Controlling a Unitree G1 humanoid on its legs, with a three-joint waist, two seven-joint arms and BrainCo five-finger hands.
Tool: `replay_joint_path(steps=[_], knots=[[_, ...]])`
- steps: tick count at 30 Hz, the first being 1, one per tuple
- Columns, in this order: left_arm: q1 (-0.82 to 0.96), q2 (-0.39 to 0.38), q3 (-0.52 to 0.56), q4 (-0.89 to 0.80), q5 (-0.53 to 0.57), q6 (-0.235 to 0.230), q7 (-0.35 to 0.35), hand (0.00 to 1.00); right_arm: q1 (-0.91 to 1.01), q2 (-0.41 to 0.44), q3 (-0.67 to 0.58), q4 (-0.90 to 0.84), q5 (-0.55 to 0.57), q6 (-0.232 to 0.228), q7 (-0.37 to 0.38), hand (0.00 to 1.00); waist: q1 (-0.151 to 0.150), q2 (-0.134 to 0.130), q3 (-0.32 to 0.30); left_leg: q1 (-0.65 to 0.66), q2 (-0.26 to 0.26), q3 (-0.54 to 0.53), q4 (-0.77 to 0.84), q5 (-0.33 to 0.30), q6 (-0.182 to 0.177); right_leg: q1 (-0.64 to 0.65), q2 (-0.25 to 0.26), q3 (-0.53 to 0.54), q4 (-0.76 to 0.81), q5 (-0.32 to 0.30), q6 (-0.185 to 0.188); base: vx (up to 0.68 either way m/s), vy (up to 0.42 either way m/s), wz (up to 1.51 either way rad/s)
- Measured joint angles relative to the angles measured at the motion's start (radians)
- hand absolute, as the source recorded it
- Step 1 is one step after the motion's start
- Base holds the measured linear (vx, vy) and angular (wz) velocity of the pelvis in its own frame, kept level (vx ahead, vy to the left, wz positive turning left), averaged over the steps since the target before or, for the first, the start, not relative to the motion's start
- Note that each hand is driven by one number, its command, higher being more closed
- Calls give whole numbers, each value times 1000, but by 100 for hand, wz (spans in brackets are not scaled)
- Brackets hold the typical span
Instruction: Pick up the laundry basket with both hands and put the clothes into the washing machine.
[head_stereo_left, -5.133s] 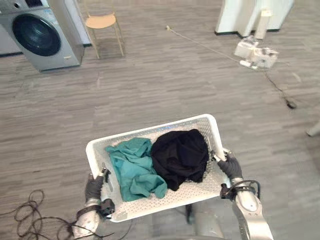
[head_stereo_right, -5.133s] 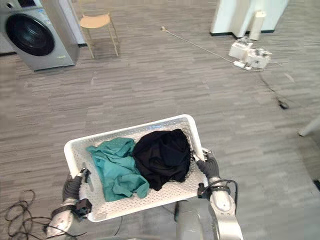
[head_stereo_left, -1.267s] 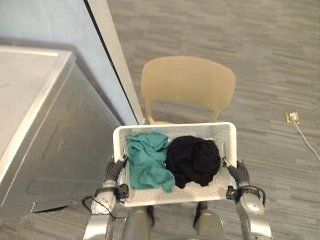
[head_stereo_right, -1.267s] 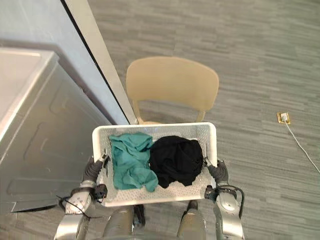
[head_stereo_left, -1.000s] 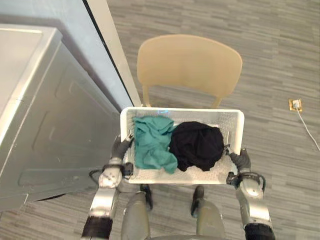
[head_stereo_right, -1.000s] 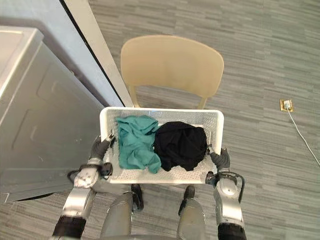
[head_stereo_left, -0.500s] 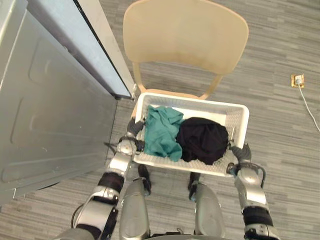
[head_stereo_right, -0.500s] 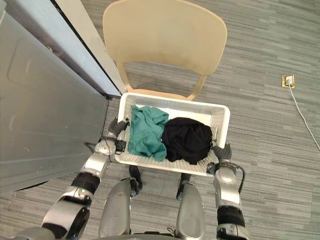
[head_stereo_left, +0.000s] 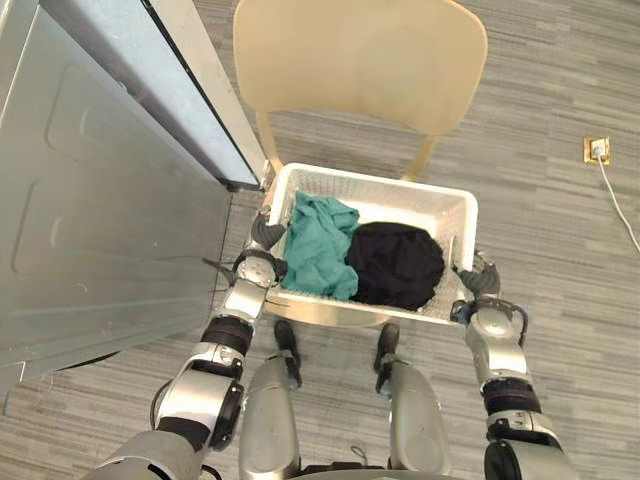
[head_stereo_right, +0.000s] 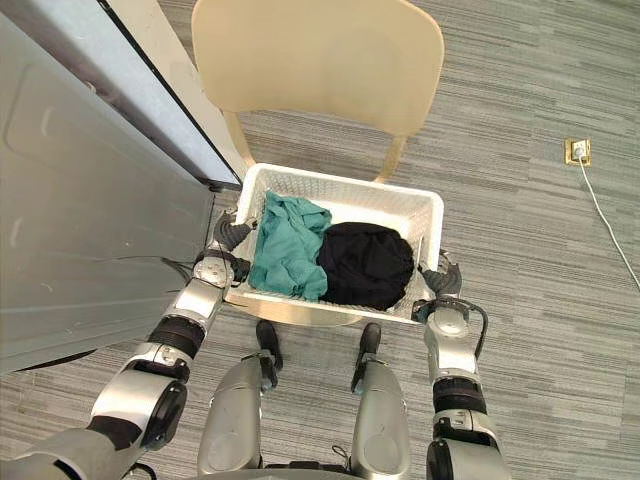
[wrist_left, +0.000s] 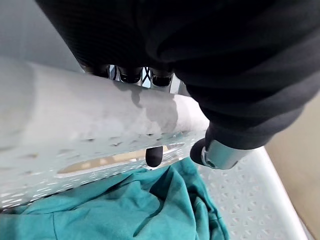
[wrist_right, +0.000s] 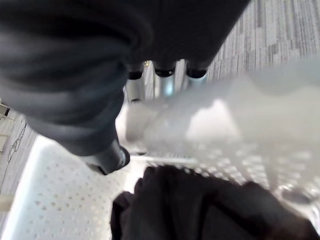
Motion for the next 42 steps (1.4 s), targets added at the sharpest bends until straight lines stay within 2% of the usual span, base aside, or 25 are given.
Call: replay_joint_path(steps=[5,6,9,11,15,17,22,26,27,29,31,32,36,40,42], knots=[[-28,0,30,6,6,-3,-19,0,1,14,0,-3,69,-12,-1,0,5,1,0,11,2,3,-11,10,6,4,6,4,2,0,-1,-35,-16,-2],[-39,-1,29,6,6,-6,-18,0,4,23,-1,-4,90,-31,-4,0,4,1,0,13,0,4,-22,16,8,4,5,2,2,0,-1,-36,-16,8],[-53,-12,31,6,6,-12,-15,0,27,45,-1,-33,126,-50,-6,0,2,2,1,14,1,4,-36,19,8,3,4,-1,0,0,-1,-15,-9,4],[-55,-27,39,6,5,-12,10,0,83,70,-1,-102,162,-81,-9,0,2,7,4,15,3,4,-40,19,8,3,6,-6,0,0,-1,16,-4,0],[-55,-28,39,-5,5,-12,29,0,137,86,2,-166,184,-99,-9,0,3,8,4,23,3,15,-42,25,5,3,6,-3,1,0,-1,39,1,-4],[-32,-25,36,-90,5,-15,51,0,168,93,14,-212,185,-117,-11,0,3,8,5,27,3,20,-44,25,5,4,5,1,1,0,0,17,6,-6],[130,23,43,-351,6,-64,70,0,221,75,26,-319,186,-152,5,0,4,10,4,53,3,25,-44,20,2,16,4,10,21,-22,1,5,1,-2],[304,31,145,-491,16,-70,73,0,241,19,22,-319,182,-157,65,0,3,20,-3,93,-3,30,-51,11,-1,39,12,19,36,-40,2,10,-14,-5],[381,12,202,-547,17,-70,80,0,257,8,15,-319,181,-158,87,0,2,31,-14,111,-7,28,-60,11,0,54,11,18,34,-45,4,34,-1,-2],[436,-8,233,-593,17,-70,91,0,271,3,11,-318,179,-157,102,0,2,39,-26,126,-11,26,-67,11,0,68,9,16,34,-49,4,50,1,5],[547,-68,282,-676,17,-87,94,0,315,3,-28,-317,171,-157,126,0,-1,63,-76,157,-16,9,-78,11,0,107,4,-4,33,-57,6,99,-4,20],[574,-80,289,-698,17,-93,94,0,326,4,-37,-317,171,-157,130,0,-1,67,-84,174,-18,4,-82,11,0,127,3,-14,32,-60,4,93,-14,24],[756,-155,328,-831,16,-144,92,0,422,18,-63,-318,150,-158,163,0,1,74,-154,264,-31,-40,-109,11,0,234,-8,-57,43,-117,6,54,-46,35],[839,-200,343,-852,2,-157,88,0,489,64,-53,-370,142,-159,173,0,2,74,-166,270,-18,-82,-109,28,-12,251,-15,-106,106,-171,-9,-72,-104,36],[873,-222,335,-870,-20,-156,76,0,539,86,-41,-404,143,-166,169,0,0,62,-195,236,-15,-83,-124,52,36,213,-22,-132,159,-202,-34,-133,-140,49]])
